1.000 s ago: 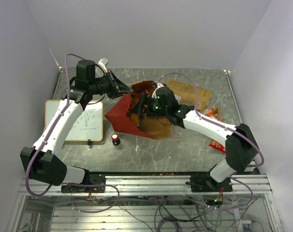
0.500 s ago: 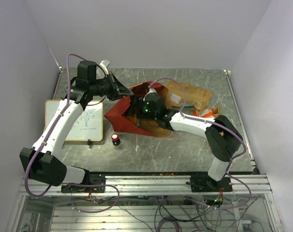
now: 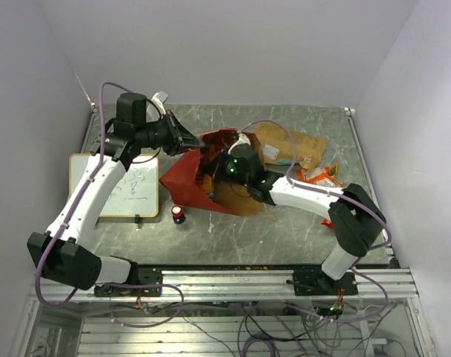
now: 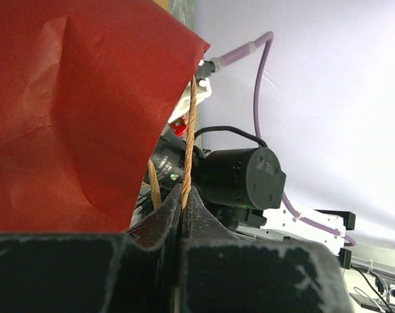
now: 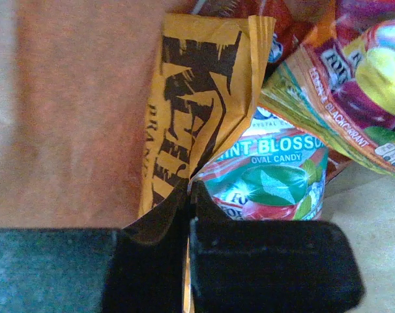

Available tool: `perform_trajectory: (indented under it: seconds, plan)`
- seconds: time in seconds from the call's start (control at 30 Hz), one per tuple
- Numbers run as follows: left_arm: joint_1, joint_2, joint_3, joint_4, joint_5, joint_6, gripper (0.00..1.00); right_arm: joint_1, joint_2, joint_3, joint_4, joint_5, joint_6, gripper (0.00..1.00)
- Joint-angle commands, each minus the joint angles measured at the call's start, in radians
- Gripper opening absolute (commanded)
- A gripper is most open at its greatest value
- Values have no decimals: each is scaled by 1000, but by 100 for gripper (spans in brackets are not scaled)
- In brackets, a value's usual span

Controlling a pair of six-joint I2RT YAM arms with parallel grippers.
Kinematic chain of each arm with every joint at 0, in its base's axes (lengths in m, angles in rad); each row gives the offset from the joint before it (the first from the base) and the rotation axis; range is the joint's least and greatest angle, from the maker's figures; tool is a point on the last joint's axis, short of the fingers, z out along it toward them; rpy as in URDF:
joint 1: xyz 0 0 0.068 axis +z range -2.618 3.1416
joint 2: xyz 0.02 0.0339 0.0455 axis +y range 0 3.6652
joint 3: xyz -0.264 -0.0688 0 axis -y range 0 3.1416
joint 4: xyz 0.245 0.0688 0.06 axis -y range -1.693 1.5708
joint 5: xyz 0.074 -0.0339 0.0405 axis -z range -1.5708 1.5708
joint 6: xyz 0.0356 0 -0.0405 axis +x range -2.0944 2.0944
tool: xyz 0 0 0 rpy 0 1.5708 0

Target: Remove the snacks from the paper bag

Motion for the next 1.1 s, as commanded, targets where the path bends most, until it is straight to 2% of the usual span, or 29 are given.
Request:
perform_trajectory:
  seconds: [0.0,0.27,0.47,1.07]
  plan:
    - [-1,-35,58,-28,9,23,7,-7,-120,-17,-54,79,-60,0]
    - [20,-36,62,-19,4,25,7,-18,-300,-36,-189,100,-163,0]
    - [58,-27,65,-9,15,30,7,-20,-384,27,-281,73,-223,0]
    - [102,8,54,13,44,43,7,-21,-423,419,-418,5,-345,0]
